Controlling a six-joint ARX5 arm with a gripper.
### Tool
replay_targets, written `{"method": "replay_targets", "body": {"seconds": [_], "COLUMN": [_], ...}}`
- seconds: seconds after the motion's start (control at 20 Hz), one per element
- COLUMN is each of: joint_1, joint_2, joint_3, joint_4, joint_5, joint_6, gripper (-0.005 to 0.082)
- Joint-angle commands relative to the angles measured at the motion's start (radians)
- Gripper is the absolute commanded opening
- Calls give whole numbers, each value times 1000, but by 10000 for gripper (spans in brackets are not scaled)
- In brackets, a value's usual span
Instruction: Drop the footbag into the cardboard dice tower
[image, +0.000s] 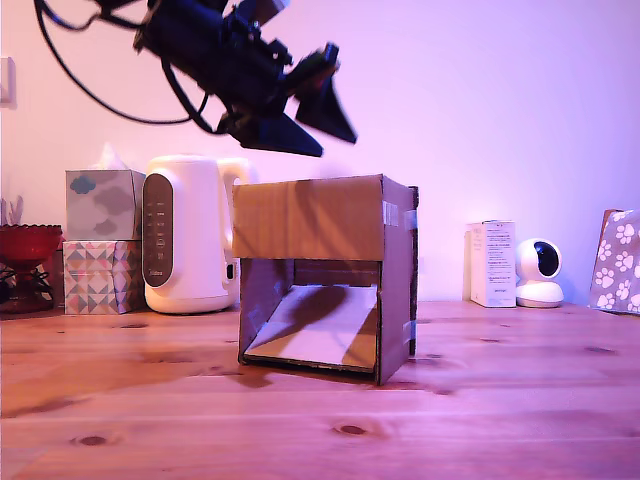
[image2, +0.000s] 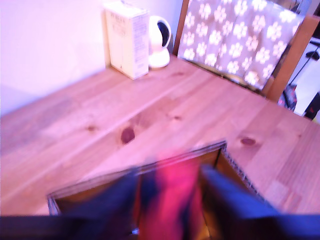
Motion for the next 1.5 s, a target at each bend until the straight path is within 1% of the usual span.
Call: {"method": "replay_targets", "body": {"seconds": [0.0,0.1,0.15,0.2,0.25,0.35,0.4,0.5,0.55,0.6,0.7,0.8,0.9,0.95,1.1,1.2,1.35,1.45], "joint_1": [3,3,3,3,3,3,6,20,29,35,45,53,58,64,79,79,79,79], "joint_2": [-5,-14,-24,-39,-54,-87,-102,-129,-140,-150,-185,-240,-310,-346,-438,-494,-557,-578], "joint_3": [25,54,60,60,60,60,60,60,58,54,14,-78,-207,-272,-462,-575,-706,-776], "joint_4": [-76,-177,-217,-256,-293,-356,-385,-425,-434,-436,-394,-313,-209,-154,-4,73,160,207], "joint_5": [1,1,1,2,1,2,2,1,2,2,2,2,8,10,18,29,32,52], "joint_6": [4,4,5,24,34,40,40,40,38,36,36,24,11,-18,-53,-62,-100,-113], "gripper": [758,742,688,579,420,-20,6,-24,-24,-24,-24,-24,-24,-24,-24,-24,-24,-24]}}
